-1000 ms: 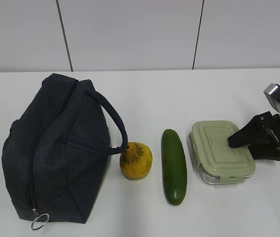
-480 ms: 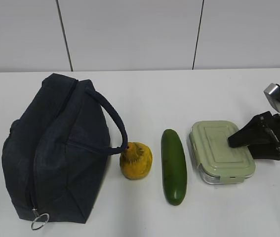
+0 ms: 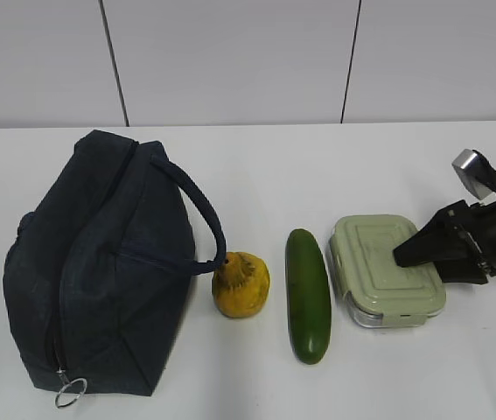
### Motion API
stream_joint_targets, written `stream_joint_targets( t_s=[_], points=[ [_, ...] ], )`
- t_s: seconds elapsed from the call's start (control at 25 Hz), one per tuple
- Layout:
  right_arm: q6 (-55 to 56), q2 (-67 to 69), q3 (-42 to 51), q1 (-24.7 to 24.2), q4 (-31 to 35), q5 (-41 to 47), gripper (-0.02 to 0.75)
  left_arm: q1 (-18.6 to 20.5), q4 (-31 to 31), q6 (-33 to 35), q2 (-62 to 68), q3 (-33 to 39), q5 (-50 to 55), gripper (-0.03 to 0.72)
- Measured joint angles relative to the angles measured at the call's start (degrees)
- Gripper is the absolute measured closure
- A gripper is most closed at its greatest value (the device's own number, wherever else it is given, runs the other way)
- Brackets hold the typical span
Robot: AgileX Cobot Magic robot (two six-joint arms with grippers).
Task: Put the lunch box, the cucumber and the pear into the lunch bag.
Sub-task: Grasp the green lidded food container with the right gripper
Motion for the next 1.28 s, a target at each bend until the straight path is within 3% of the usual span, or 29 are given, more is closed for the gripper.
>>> stream_joint_targets(
  t_s=[0.52, 1.28],
  points=[
    [0.3, 0.0, 0.0, 0.0, -0.1, 1.0, 0.339, 0.0, 0.0, 0.0, 0.0, 0.0, 0.0, 0.46],
    [0.4, 0.0, 0.0, 0.0, -0.1, 1.1, 0.357, 0.0, 0.0, 0.0, 0.0, 0.0, 0.0, 0.46]
  ],
)
